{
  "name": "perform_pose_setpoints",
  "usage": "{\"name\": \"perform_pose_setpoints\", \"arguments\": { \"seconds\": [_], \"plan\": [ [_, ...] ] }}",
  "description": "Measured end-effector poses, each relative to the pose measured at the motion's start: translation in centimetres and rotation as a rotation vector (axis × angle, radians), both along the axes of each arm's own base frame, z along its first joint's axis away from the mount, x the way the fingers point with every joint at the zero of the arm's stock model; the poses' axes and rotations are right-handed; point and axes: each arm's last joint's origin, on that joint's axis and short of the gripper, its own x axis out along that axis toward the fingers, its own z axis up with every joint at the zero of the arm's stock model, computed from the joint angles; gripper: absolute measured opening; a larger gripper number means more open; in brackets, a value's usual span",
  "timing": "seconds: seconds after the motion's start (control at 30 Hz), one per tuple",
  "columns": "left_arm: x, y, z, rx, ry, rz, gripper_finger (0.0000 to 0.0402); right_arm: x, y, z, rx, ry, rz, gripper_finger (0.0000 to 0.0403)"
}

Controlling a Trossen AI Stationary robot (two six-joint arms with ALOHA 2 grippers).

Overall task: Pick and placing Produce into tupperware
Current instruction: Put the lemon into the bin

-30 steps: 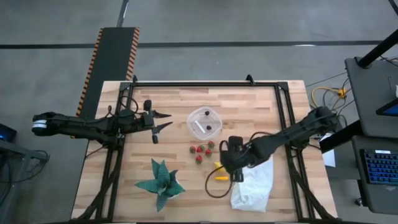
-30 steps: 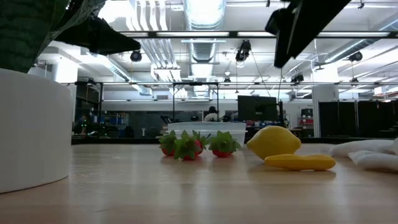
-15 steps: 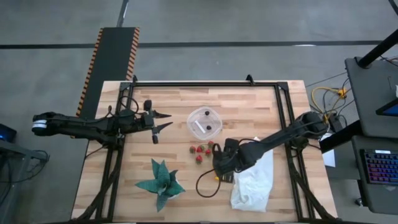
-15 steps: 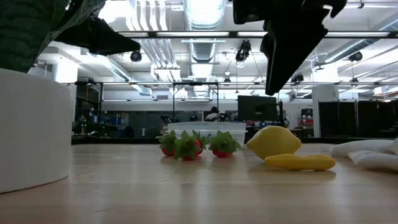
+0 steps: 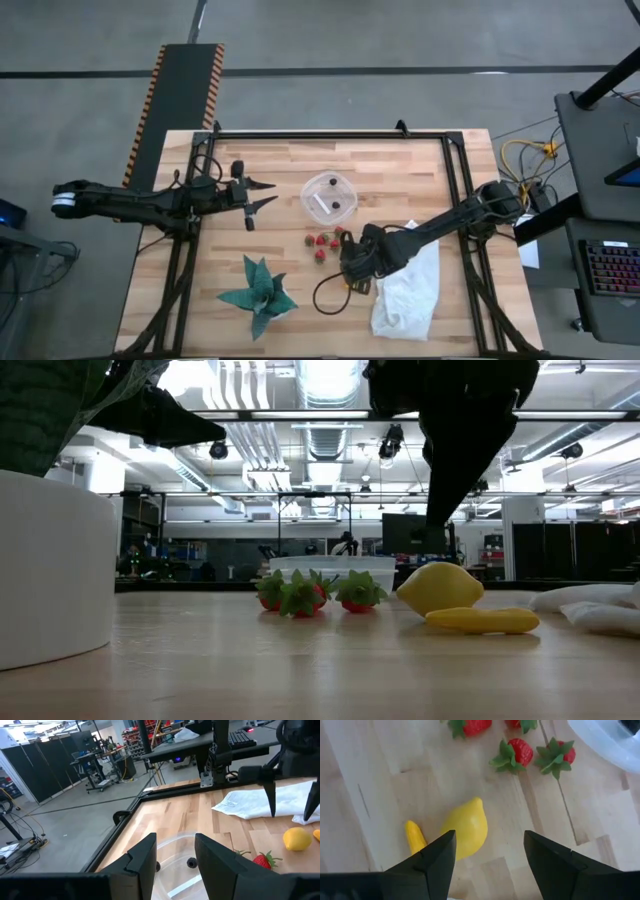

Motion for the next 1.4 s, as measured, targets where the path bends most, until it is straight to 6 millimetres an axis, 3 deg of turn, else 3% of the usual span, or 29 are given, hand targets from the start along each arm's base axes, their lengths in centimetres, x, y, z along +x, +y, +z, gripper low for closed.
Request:
{"name": "perform_pose_setpoints", "arguments": {
  "seconds": [0.57, 1.17, 1.4],
  "plan": [
    [0.0, 0.0, 0.0, 0.000, 0.000, 0.000, 0.0121, 1.1, 0.6, -4.2, 0.040, 0.101, -0.009, 0.0233],
    [0.0, 0.0, 0.0, -0.007, -0.002, -0.002, 0.0121, 1.2, -0.3, -3.4, 0.047, 0.083, -0.029, 0.0233],
    [0.1, -0.2, 0.7, -0.010, -0.080, -0.087, 0.0121, 1.4, -0.3, -2.4, 0.059, 0.055, -0.029, 0.0233]
  ]
}}
